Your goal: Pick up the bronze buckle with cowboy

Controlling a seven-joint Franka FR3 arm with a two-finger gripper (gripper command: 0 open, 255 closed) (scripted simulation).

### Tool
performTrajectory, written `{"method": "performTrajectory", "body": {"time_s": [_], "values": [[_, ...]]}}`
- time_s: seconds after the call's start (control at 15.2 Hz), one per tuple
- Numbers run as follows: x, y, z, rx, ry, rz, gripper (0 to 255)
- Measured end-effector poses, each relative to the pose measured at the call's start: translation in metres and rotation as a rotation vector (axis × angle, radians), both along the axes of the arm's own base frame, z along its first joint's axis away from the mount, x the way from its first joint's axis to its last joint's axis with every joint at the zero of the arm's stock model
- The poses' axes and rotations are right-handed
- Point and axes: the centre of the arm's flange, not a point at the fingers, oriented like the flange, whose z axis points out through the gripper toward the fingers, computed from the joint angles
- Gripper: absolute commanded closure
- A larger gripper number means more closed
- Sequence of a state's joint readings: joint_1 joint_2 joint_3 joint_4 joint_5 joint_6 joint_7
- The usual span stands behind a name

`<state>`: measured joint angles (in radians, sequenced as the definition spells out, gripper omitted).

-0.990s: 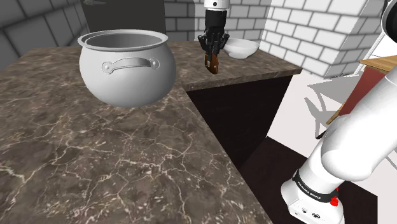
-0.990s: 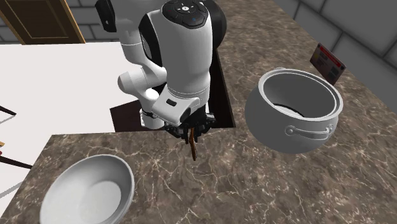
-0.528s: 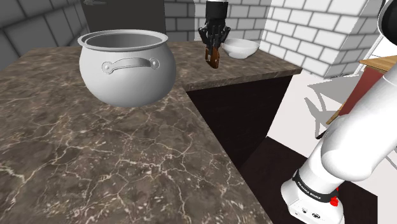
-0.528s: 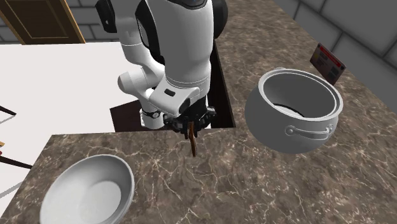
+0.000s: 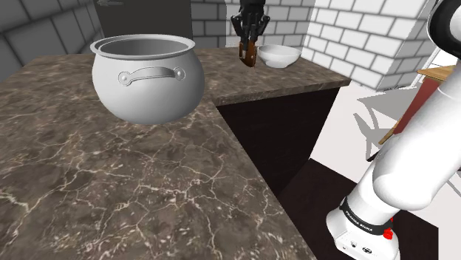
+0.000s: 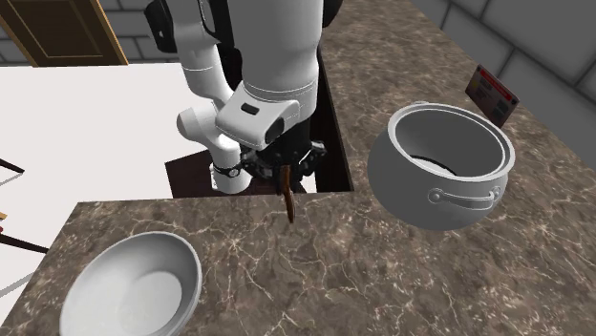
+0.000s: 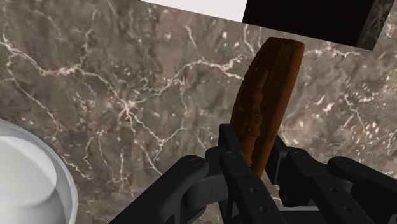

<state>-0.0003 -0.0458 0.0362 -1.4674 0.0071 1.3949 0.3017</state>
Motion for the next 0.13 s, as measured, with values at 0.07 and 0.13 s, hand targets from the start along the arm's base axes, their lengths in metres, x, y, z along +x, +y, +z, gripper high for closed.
{"method": "performTrajectory", "body": {"time_s": [0.07,0.13], "values": [[-0.0006,0.0003,0.0046,0.0,0.0,0.0,255],[-0.0013,-0.0001,0.0078,0.0,0.0,0.0,255]]}}
